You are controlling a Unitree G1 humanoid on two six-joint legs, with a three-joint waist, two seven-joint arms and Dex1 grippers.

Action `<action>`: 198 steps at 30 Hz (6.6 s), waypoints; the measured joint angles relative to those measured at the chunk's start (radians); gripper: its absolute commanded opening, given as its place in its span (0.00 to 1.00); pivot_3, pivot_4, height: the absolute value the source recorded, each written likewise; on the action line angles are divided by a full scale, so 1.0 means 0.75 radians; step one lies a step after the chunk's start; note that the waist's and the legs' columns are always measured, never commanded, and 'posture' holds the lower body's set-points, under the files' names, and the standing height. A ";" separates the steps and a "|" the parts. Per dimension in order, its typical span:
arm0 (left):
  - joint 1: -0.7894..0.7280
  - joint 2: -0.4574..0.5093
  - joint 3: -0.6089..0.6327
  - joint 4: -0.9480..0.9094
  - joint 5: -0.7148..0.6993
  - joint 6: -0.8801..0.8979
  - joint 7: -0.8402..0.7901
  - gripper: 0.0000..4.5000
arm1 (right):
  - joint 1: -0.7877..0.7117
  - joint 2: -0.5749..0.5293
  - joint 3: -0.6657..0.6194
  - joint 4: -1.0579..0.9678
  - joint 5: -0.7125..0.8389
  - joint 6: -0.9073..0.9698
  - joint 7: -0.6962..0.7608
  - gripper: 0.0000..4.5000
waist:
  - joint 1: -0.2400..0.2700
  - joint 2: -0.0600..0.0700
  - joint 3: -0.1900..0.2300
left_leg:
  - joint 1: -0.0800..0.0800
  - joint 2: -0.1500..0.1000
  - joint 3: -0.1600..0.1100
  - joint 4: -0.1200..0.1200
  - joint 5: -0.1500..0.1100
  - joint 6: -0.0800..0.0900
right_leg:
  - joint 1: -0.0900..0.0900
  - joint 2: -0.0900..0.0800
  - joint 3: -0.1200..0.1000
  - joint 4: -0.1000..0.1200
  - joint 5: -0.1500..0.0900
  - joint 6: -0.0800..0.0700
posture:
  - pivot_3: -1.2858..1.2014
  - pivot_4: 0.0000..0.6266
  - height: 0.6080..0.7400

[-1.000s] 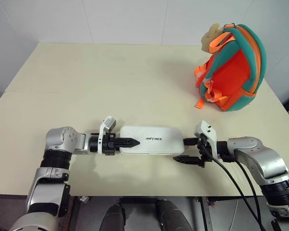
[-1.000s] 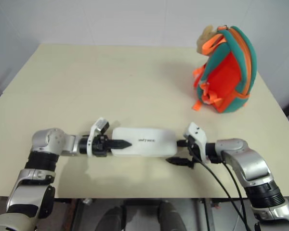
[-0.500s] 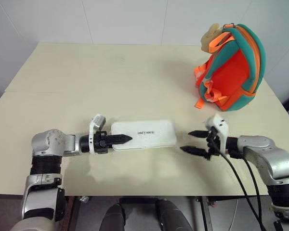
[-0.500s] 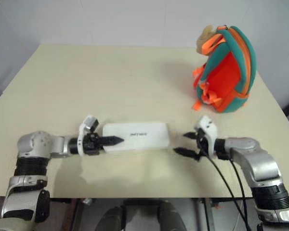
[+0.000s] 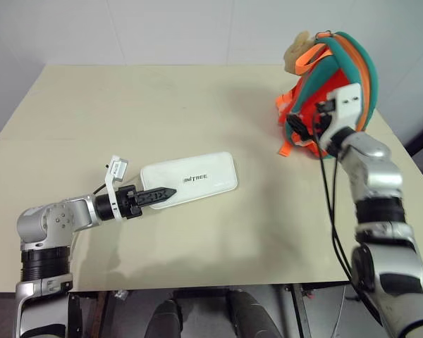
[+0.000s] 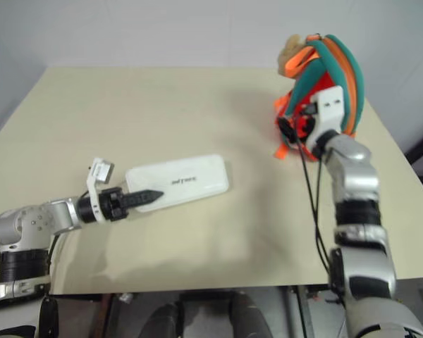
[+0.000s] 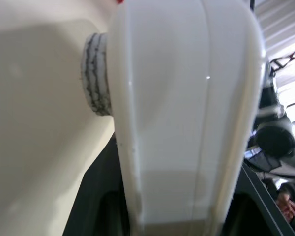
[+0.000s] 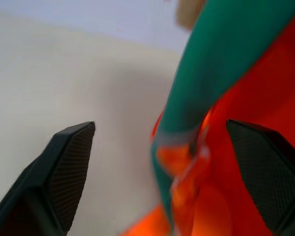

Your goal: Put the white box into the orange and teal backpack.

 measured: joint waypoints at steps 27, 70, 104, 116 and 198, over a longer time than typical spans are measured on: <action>0.237 0.000 0.060 -0.135 -0.105 -0.088 0.090 0.32 | 0.242 -0.016 -0.028 -0.211 -0.071 -0.082 -0.109 1.00 | -0.035 0.001 0.000 | -0.001 0.000 -0.008 -0.001 0.002 -0.003 | 0.001 0.000 -0.006 0.003 -0.001 -0.001 | 0.52 0.24 1.00; 0.100 0.041 -0.065 0.006 -0.103 -0.146 0.047 0.32 | 0.106 -0.318 -0.090 0.284 -0.027 -0.143 0.198 0.87 | 0.001 0.003 0.002 | 0.001 -0.001 0.001 0.000 0.005 -0.001 | 0.001 0.001 0.001 0.000 0.002 0.000 | 0.52 0.24 1.00; -0.037 -0.002 -0.205 0.177 -0.044 -0.235 -0.045 0.32 | 1.069 -0.335 -0.594 -1.315 0.413 0.840 0.090 0.10 | 0.052 0.004 0.002 | -0.001 -0.002 -0.001 0.000 0.005 -0.001 | 0.001 0.001 0.001 0.000 0.001 0.001 | 0.52 0.24 1.00; -0.071 -0.010 -0.237 0.214 -0.028 -0.234 -0.054 0.32 | 1.184 -0.351 -0.653 -1.345 0.417 0.743 0.100 0.62 | 0.050 0.004 0.002 | 0.000 -0.002 0.000 0.001 0.005 -0.001 | 0.001 0.001 0.002 0.000 0.001 0.001 | 0.52 0.24 1.00; 0.126 0.066 -0.085 0.076 -0.029 -0.207 -0.053 0.32 | 0.651 0.072 -0.042 -1.334 0.213 0.847 -0.589 0.99 | 0.046 0.004 0.002 | -0.001 0.000 0.001 -0.007 0.003 0.001 | -0.001 0.000 0.001 -0.006 0.001 0.000 | 0.52 0.24 1.00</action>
